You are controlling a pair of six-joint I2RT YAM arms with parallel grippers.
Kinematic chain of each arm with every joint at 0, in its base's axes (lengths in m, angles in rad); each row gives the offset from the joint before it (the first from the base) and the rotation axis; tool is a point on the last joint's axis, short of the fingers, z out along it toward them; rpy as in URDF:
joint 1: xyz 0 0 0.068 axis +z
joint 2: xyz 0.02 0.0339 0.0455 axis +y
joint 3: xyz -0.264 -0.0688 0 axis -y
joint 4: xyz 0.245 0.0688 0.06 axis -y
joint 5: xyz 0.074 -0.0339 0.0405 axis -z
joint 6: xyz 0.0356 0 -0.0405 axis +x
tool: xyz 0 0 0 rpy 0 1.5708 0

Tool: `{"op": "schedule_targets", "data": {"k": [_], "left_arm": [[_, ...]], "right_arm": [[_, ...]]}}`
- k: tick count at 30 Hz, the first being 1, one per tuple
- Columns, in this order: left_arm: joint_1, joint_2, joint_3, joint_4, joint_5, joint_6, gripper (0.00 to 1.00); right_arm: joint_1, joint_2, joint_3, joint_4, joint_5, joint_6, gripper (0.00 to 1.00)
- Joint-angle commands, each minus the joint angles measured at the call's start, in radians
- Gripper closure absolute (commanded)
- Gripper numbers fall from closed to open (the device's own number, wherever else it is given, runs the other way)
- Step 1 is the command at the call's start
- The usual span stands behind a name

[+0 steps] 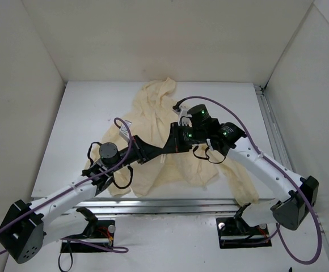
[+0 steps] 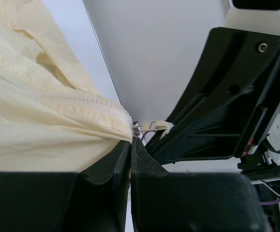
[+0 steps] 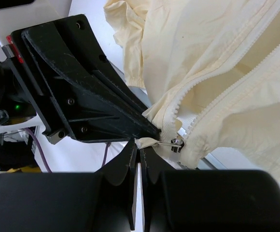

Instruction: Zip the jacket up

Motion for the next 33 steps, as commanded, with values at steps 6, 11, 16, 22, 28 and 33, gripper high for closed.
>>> {"op": "schedule_targets", "data": {"k": [6,11,16,22,28,33], "left_arm": [[0.007,-0.029,0.078,0.042,0.069,0.091,1.0],[0.007,-0.012,0.085,0.072,0.116,0.105,1.0],[0.007,-0.003,0.088,0.111,0.135,0.105,1.0],[-0.002,-0.006,0.096,0.123,0.135,0.116,1.0],[-0.011,-0.013,0.108,0.115,0.136,0.133,1.0],[-0.02,0.005,0.121,0.129,0.149,0.139,1.0]], "right_arm": [[-0.017,0.049,0.069,0.044,-0.033,-0.01,1.0],[-0.034,0.07,0.075,0.047,-0.018,-0.016,1.0],[-0.046,0.105,0.091,0.051,-0.018,-0.003,1.0],[-0.046,0.121,0.062,0.068,0.008,0.021,1.0],[-0.046,0.132,0.019,0.091,0.0,0.03,1.0],[-0.036,0.15,0.019,0.12,-0.009,0.043,1.0]]}}
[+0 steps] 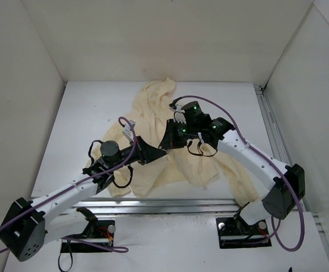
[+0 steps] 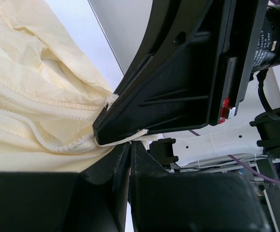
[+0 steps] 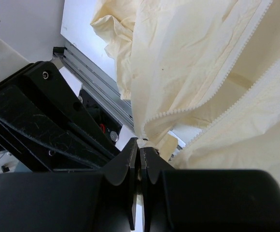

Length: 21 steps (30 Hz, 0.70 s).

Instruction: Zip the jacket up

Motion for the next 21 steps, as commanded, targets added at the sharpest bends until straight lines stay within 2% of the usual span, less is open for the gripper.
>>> {"op": "schedule_targets", "data": {"k": [1,21], "left_arm": [[-0.024,-0.009,0.096,0.158,0.067,0.013,1.0],[-0.053,0.032,0.133,0.178,0.094,0.033,1.0]], "right_arm": [[0.007,0.029,0.001,0.067,0.019,0.008,1.0],[0.112,0.154,0.051,0.135,0.045,0.02,1.0]]}}
